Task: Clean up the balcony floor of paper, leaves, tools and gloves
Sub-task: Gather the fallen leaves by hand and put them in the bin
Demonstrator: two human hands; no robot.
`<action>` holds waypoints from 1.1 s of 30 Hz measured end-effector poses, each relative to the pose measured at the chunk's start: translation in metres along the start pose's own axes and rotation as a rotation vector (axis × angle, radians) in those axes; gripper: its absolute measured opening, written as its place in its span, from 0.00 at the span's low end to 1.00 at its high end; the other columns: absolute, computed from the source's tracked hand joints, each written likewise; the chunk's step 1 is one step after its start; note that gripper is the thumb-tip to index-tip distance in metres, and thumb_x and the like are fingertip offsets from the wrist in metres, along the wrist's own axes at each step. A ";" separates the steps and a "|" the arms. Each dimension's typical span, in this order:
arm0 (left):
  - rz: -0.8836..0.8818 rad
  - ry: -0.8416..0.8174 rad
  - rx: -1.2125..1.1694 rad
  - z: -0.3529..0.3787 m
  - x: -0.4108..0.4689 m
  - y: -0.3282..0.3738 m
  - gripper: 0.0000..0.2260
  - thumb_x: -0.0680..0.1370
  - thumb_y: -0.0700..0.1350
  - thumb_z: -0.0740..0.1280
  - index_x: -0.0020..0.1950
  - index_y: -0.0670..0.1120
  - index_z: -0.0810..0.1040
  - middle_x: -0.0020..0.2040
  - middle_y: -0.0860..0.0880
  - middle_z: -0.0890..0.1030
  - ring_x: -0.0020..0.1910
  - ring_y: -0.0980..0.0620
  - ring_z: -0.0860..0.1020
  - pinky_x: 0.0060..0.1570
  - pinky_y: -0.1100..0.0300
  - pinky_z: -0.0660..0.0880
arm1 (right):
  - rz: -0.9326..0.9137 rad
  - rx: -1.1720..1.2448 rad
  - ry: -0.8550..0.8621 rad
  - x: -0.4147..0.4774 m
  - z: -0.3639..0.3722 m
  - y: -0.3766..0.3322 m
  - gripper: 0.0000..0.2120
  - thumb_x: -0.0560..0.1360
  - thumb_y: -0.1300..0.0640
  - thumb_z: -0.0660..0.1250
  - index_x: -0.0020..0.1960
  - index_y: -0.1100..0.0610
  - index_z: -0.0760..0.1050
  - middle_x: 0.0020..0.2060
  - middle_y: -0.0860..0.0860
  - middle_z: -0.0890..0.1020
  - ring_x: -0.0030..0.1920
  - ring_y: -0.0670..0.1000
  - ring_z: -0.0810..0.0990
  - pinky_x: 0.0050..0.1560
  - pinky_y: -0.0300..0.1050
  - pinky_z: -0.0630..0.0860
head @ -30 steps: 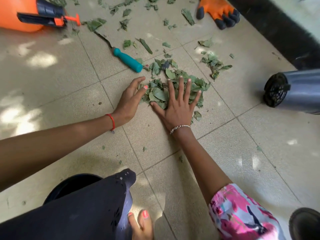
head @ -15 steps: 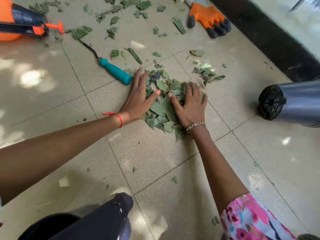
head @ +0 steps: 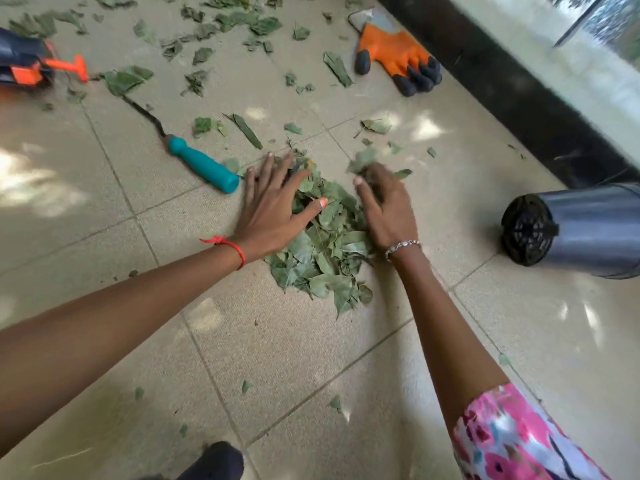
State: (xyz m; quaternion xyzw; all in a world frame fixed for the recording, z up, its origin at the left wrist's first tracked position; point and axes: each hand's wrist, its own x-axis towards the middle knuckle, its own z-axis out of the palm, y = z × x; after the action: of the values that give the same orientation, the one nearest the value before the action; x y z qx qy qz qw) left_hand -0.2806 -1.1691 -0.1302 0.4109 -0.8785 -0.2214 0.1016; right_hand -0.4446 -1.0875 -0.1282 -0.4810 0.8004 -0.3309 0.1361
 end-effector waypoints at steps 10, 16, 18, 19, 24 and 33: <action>0.048 0.169 -0.195 0.004 -0.001 -0.009 0.14 0.77 0.51 0.65 0.57 0.44 0.73 0.70 0.48 0.66 0.73 0.49 0.59 0.75 0.48 0.50 | 0.141 -0.163 0.060 0.077 -0.004 0.014 0.28 0.77 0.39 0.54 0.72 0.51 0.61 0.74 0.52 0.57 0.75 0.52 0.53 0.74 0.55 0.51; 0.023 0.200 -0.270 0.006 0.002 -0.010 0.13 0.76 0.50 0.67 0.56 0.44 0.73 0.74 0.49 0.61 0.74 0.50 0.54 0.74 0.43 0.53 | -0.106 -0.031 -0.173 0.063 0.004 0.001 0.25 0.77 0.42 0.54 0.67 0.54 0.70 0.70 0.52 0.68 0.71 0.50 0.65 0.72 0.52 0.59; 0.014 0.203 -0.280 0.006 0.001 -0.010 0.15 0.76 0.51 0.66 0.58 0.44 0.71 0.74 0.49 0.59 0.74 0.52 0.54 0.74 0.43 0.53 | -0.110 0.164 -0.081 0.051 0.002 0.001 0.19 0.77 0.47 0.59 0.62 0.56 0.76 0.66 0.52 0.73 0.67 0.48 0.69 0.69 0.48 0.65; 0.012 0.203 -0.283 0.006 0.001 -0.010 0.17 0.76 0.52 0.66 0.60 0.44 0.70 0.74 0.49 0.58 0.73 0.54 0.53 0.74 0.44 0.52 | -0.080 0.188 0.023 0.049 0.000 0.002 0.18 0.77 0.48 0.60 0.61 0.56 0.76 0.67 0.52 0.73 0.67 0.47 0.69 0.68 0.45 0.65; 0.001 0.164 -0.211 0.004 0.000 -0.007 0.22 0.77 0.53 0.64 0.67 0.46 0.66 0.76 0.50 0.55 0.73 0.56 0.50 0.74 0.48 0.48 | 0.267 -0.251 0.188 0.065 -0.019 0.025 0.26 0.79 0.44 0.52 0.72 0.58 0.61 0.74 0.56 0.57 0.74 0.54 0.55 0.73 0.48 0.53; 0.011 0.147 -0.270 0.002 0.001 -0.007 0.26 0.74 0.60 0.58 0.68 0.48 0.65 0.75 0.51 0.60 0.74 0.54 0.56 0.75 0.51 0.49 | -0.168 -0.040 -0.247 0.046 0.011 -0.010 0.26 0.79 0.43 0.49 0.74 0.52 0.58 0.74 0.51 0.59 0.74 0.50 0.56 0.73 0.48 0.53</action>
State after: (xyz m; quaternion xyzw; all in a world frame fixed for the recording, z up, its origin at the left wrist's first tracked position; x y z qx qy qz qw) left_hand -0.2768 -1.1732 -0.1351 0.4040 -0.8331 -0.3062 0.2211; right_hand -0.4550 -1.1345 -0.1253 -0.5859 0.7409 -0.2633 0.1959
